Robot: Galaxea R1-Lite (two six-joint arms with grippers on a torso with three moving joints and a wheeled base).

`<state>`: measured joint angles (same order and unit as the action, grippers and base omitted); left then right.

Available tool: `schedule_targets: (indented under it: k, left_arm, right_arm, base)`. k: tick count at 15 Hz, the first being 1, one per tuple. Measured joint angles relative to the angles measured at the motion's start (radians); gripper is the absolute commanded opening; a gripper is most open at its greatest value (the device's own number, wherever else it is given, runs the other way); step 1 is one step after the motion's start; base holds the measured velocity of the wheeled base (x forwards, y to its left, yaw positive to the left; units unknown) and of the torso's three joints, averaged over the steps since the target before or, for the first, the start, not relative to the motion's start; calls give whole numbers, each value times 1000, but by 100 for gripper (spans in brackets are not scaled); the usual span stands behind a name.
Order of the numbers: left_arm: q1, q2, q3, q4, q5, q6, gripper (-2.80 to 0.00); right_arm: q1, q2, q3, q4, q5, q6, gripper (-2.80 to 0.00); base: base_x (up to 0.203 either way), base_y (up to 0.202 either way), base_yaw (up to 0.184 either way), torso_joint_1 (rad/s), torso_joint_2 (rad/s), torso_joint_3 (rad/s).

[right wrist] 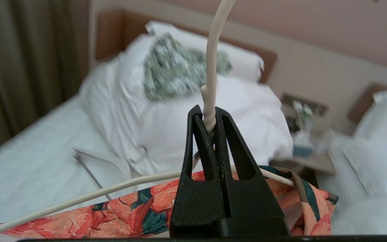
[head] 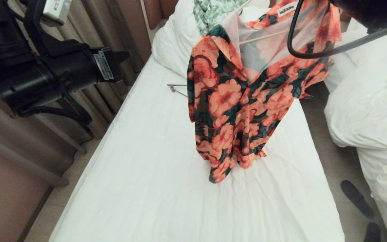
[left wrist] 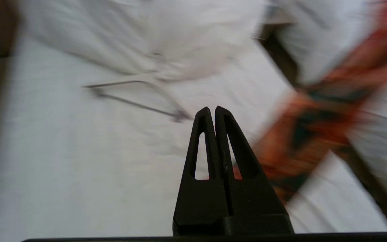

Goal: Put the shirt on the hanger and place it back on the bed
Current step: Take the clothes hanger out of the clothes

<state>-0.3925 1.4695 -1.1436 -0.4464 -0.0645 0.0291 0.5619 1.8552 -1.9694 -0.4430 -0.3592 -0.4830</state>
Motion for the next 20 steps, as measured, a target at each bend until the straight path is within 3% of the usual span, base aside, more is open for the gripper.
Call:
schedule_targets:
  k: [4, 6, 8, 11, 13, 14, 15, 20]
  left_arm:
    - [-278, -12, 51, 58, -12, -32, -280]
    - [-356, 40, 69, 30, -19, -66, -280]
    - [-413, 119, 97, -122, -20, -133, -280]
    - [-447, 256, 127, -415, 10, -171, -280]
    - [-469, 304, 114, -472, 75, -172, -280]
    - [-474, 319, 111, -473, 87, -171, -88]
    - [-476, 330, 108, -475, 90, -169, 0]
    - [-478, 360, 99, -475, 91, -170, 0]
  right_arm:
    - [-13, 61, -1, 4, -32, 26, -280]
    - [-16, 77, -1, 9, -50, 29, -280]
    - [-14, 86, -1, 26, -59, 39, -280]
    - [-12, 84, 0, 94, -61, 68, -280]
    - [-7, 77, 0, 149, -62, 104, -280]
    - [-1, 72, 0, 177, -62, 127, -280]
    - [1, 67, 0, 189, -62, 136, -280]
    - [3, 55, -1, 216, -62, 179, -280]
  base:
    - [0, 0, 0, 0, 0, 0]
    - [0, 0, 0, 0, 0, 0]
    - [0, 0, 0, 0, 0, 0]
    - [0, 0, 0, 0, 0, 0]
    - [0, 0, 0, 0, 0, 0]
    - [0, 0, 0, 0, 0, 0]
    - [0, 0, 0, 0, 0, 0]
    - [0, 0, 0, 0, 0, 0]
